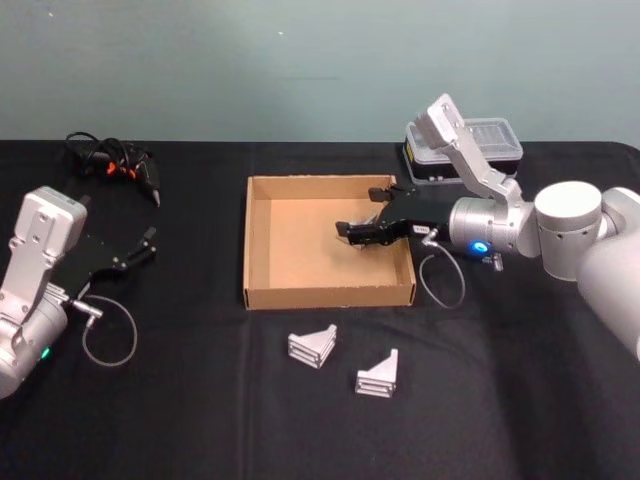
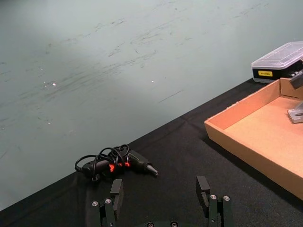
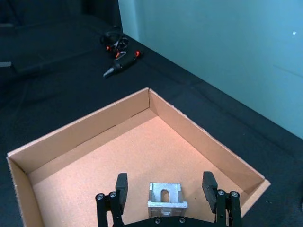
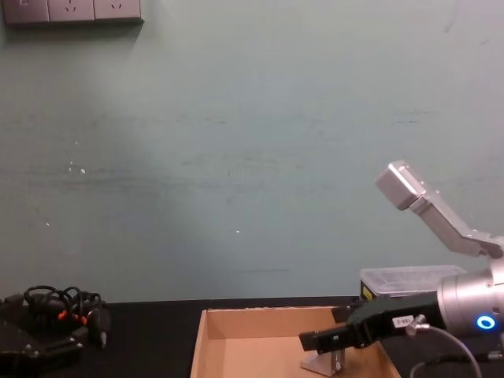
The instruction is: Use one hand to pick up the angle iron from the table and place it into the box.
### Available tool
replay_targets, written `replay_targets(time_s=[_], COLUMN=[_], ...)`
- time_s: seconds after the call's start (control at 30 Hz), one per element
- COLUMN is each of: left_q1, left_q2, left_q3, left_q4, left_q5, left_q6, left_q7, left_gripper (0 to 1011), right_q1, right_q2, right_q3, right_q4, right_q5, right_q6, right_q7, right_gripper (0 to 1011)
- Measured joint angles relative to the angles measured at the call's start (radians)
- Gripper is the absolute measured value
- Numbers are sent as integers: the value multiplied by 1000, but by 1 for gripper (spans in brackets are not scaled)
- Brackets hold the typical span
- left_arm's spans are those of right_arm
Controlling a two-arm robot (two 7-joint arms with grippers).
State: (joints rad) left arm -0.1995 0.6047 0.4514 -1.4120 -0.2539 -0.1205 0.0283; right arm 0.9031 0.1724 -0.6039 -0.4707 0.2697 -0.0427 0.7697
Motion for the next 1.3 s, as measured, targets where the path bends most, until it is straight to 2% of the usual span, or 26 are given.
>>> replay_targets(time_s=[0.13, 0.17, 0.23, 0.3, 0.33, 0.37, 0.43, 0.47, 0.53, 0.57, 0.77, 0.83, 0.87, 0.97, 1.1, 1.3], left_q1=[0, 0, 0, 0, 0, 0, 0, 0, 0, 0, 0, 0, 0, 0, 0, 0], left_q2=[0, 0, 0, 0, 0, 0, 0, 0, 0, 0, 0, 0, 0, 0, 0, 0], left_q3=[0, 0, 0, 0, 0, 0, 0, 0, 0, 0, 0, 0, 0, 0, 0, 0], left_q4=[0, 0, 0, 0, 0, 0, 0, 0, 0, 0, 0, 0, 0, 0, 0, 0], left_q5=[0, 0, 0, 0, 0, 0, 0, 0, 0, 0, 0, 0, 0, 0, 0, 0], left_q6=[0, 0, 0, 0, 0, 0, 0, 0, 0, 0, 0, 0, 0, 0, 0, 0], left_q7=[0, 0, 0, 0, 0, 0, 0, 0, 0, 0, 0, 0, 0, 0, 0, 0], left_gripper=[1011, 1011, 1011, 1011, 1011, 1011, 1011, 1011, 1011, 1011, 1011, 1011, 1011, 1011, 1011, 1012], right_q1=[-63, -63, -110, -145, -145, -171, -199, -224, -247, -273, -368, -424, -424, -488, -546, -604], right_q2=[46, 46, 81, 107, 107, 129, 152, 175, 195, 218, 300, 345, 345, 394, 436, 472], right_q3=[24, 24, 39, 47, 47, 51, 54, 57, 60, 65, 83, 92, 92, 106, 110, 100], right_q4=[-146, -146, -251, -326, -326, -383, -442, -493, -538, -586, -752, -841, -841, -931, -1003, -1049], right_q5=[4, 4, 13, 22, 22, 30, 38, 45, 52, 61, 95, 115, 115, 140, 144, 146], right_q6=[38, 38, 63, 80, 80, 93, 106, 116, 125, 134, 159, 163, 163, 155, 117, 80], right_q7=[-12, -12, -14, -14, -14, -14, -17, -21, -23, -27, -37, -43, -43, -50, -62, -70], right_gripper=[1004, 1004, 1004, 1004, 1004, 1004, 1004, 1004, 1004, 1004, 1004, 1004, 1004, 1004, 1004, 1004])
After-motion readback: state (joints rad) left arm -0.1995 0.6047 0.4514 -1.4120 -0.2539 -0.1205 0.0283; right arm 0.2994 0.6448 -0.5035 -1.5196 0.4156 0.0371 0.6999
